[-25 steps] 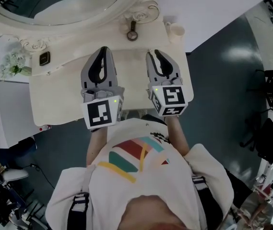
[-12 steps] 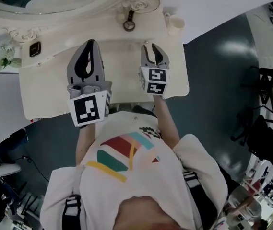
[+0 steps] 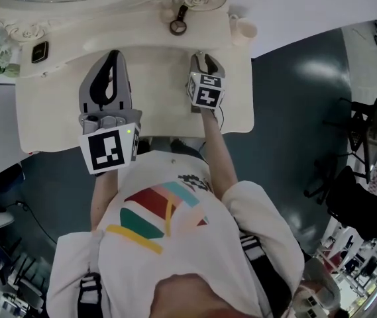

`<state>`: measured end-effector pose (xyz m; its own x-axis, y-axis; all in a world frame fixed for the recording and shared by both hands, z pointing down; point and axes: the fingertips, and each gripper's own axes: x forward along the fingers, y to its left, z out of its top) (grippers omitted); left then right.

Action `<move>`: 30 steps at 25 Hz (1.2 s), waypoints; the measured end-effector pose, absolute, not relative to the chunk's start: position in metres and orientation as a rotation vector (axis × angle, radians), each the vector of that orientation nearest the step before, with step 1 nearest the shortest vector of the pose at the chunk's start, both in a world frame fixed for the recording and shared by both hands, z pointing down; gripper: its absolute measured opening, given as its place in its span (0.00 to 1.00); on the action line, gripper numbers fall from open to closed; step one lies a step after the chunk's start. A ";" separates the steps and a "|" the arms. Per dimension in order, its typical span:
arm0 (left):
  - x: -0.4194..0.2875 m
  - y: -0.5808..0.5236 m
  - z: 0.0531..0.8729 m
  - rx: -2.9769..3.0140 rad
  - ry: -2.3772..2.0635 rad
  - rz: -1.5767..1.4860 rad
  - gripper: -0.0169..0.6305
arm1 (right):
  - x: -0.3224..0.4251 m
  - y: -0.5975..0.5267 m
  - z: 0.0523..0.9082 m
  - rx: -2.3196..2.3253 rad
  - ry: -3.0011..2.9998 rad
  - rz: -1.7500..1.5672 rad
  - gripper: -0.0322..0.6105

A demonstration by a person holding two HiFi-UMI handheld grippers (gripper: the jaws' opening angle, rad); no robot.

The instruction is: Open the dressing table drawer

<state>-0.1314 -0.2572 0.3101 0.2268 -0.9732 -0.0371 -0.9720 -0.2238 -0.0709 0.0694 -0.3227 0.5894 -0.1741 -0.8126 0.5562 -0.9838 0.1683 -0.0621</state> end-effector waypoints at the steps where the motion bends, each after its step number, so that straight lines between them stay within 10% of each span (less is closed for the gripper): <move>1: -0.133 -0.257 0.311 -2.394 1.911 -0.028 0.04 | 0.069 -0.324 0.594 1.695 -2.049 0.593 0.22; 30: -0.157 -0.251 0.312 -2.346 1.976 -0.040 0.04 | 0.073 -0.327 0.606 1.689 -1.963 0.497 0.18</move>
